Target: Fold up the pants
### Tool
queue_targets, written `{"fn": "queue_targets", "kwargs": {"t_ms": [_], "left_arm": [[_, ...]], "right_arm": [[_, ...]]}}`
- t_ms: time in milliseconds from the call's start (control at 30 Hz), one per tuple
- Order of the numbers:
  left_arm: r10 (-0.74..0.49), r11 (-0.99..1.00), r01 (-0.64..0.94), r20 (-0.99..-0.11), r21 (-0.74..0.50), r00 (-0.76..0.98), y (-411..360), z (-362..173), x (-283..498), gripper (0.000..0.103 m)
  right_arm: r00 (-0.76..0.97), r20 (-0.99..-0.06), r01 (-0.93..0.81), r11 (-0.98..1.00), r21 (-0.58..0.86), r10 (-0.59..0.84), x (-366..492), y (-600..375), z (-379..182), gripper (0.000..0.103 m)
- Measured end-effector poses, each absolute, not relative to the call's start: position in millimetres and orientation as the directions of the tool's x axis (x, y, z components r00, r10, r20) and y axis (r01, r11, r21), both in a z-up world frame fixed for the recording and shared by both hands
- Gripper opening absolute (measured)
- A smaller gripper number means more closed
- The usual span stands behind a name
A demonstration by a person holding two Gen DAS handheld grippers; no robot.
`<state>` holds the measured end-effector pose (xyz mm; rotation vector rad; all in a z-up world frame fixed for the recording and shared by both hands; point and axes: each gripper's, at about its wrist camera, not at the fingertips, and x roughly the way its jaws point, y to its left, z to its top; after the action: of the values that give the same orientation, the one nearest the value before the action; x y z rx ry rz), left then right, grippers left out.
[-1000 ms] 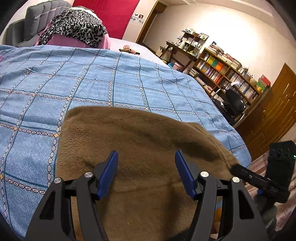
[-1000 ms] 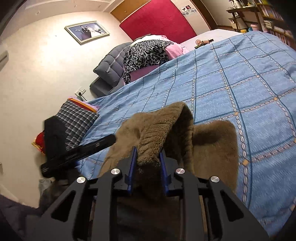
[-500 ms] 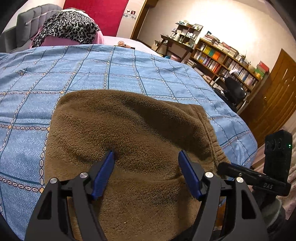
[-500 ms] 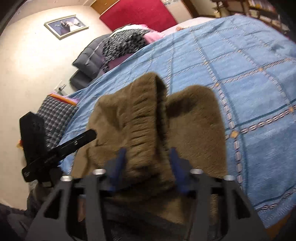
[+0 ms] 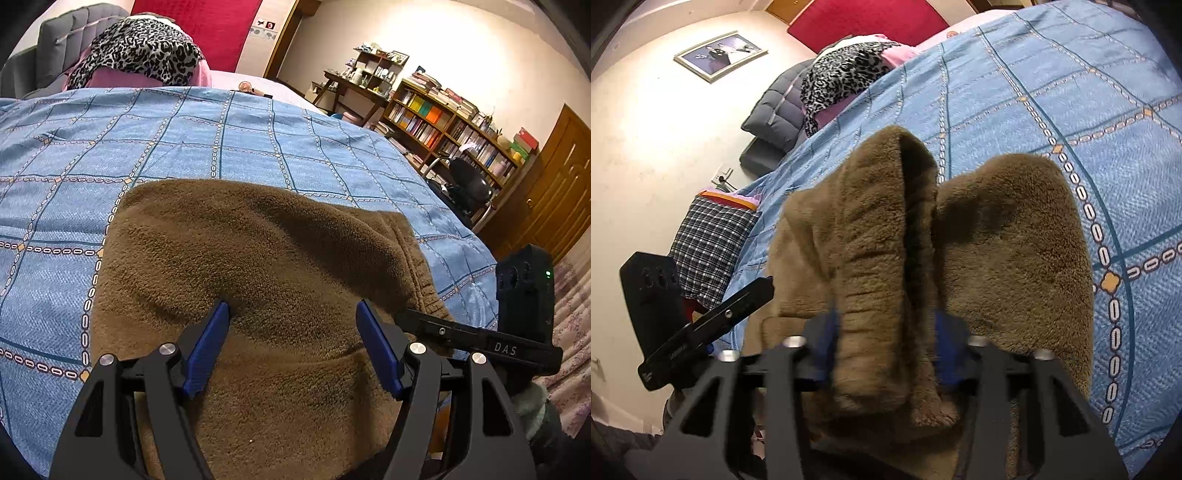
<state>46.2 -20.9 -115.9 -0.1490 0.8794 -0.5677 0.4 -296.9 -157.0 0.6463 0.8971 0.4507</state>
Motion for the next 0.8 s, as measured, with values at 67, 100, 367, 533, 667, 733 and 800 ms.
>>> {"fn": "queue_targets", "kwargs": {"t_ms": [67, 100, 367, 533, 667, 733, 800], "left_arm": [[-0.53, 0.842, 0.407, -0.679, -0.354, 0.508, -20.9, -109.3, 45.6, 0.071], [-0.532, 0.841, 0.408, -0.673, -0.354, 0.513, -21.0, -105.8, 45.3, 0.071], [-0.573, 0.814, 0.464, -0.612, -0.349, 0.545, -26.9, -72.0, 39.2, 0.071], [-0.562, 0.812, 0.486, -0.661, -0.323, 0.498, -42.9, -91.3, 40.2, 0.071], [-0.533, 0.826, 0.467, -0.706, -0.314, 0.467, -44.1, -117.4, 41.2, 0.071], [-0.52, 0.83, 0.472, -0.715, -0.296, 0.467, -44.9, -125.1, 39.7, 0.071], [-0.513, 0.832, 0.479, -0.717, -0.28, 0.472, -46.1, -125.0, 38.6, 0.071]], "right_arm": [[0.576, -0.549, -0.111, 0.724, 0.681, 0.605, -4.6, -301.3, -144.9, 0.032], [0.593, -0.533, -0.128, 0.724, 0.678, 0.604, -8.4, -304.0, -134.9, 0.032], [0.706, -0.482, -0.129, 0.764, 0.633, 0.518, -48.0, -345.8, -88.2, 0.031], [0.668, -0.586, -0.003, 0.788, 0.615, 0.46, -54.8, -365.0, -136.7, 0.031], [0.649, -0.607, 0.035, 0.779, 0.625, 0.458, -57.3, -362.9, -166.5, 0.032], [0.651, -0.611, 0.029, 0.79, 0.613, 0.45, -56.5, -362.2, -162.9, 0.033], [0.652, -0.621, 0.018, 0.811, 0.585, 0.434, -55.9, -361.7, -154.5, 0.041]]}}
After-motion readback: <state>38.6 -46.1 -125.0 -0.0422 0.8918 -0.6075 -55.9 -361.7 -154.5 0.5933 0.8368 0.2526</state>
